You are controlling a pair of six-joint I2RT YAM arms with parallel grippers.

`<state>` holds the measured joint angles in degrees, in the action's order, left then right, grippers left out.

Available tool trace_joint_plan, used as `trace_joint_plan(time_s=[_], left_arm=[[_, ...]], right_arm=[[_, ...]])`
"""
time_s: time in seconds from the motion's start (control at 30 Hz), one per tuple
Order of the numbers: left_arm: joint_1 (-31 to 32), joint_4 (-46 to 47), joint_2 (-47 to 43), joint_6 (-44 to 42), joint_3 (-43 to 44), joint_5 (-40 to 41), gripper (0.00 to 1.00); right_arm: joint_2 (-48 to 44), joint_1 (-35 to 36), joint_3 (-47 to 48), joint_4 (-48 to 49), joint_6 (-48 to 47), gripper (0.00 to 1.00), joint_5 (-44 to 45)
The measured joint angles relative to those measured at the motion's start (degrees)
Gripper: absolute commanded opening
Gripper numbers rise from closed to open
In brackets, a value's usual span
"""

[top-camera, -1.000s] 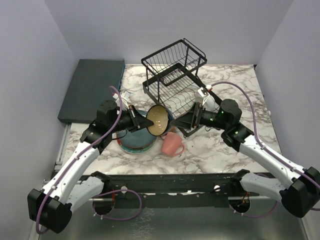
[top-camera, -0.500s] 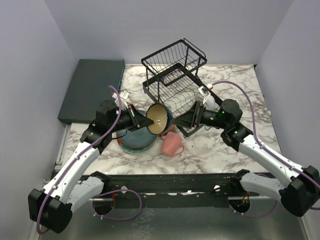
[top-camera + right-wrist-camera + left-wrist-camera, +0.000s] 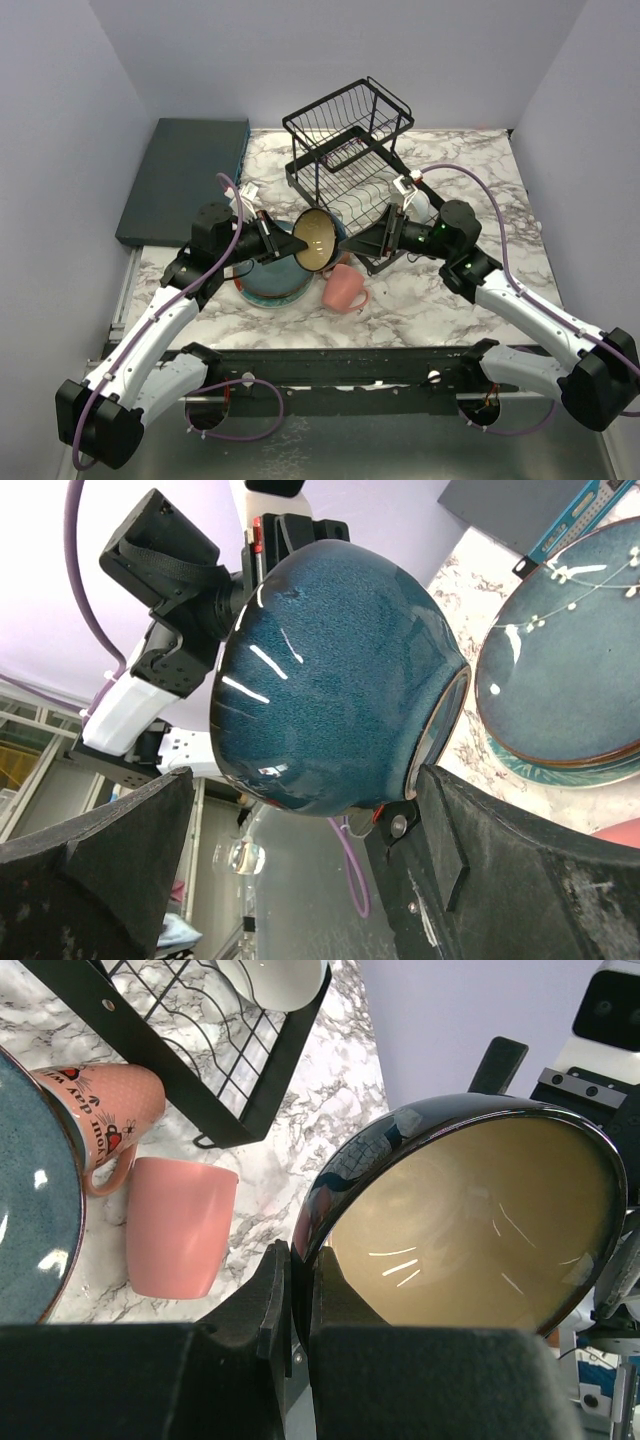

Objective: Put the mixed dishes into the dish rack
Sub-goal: Insert the bowl into the dish rack.

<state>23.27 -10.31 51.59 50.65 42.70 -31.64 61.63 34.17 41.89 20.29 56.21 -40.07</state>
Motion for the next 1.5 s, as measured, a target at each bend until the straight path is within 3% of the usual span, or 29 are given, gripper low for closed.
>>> trace_joint_plan(time_s=[0.83, 1.5], left_arm=[[0.1, 2.2, -0.1, 0.8, -0.9, -0.3, 0.0], [-0.4, 1.5, -2.6, -1.3, -2.9, 3.3, 0.0]], right_arm=[[0.2, 0.5, -1.0, 4.8, 3.5, 1.0, 0.3], [3.4, 5.7, 1.8, 0.8, 2.6, 0.99, 9.7]])
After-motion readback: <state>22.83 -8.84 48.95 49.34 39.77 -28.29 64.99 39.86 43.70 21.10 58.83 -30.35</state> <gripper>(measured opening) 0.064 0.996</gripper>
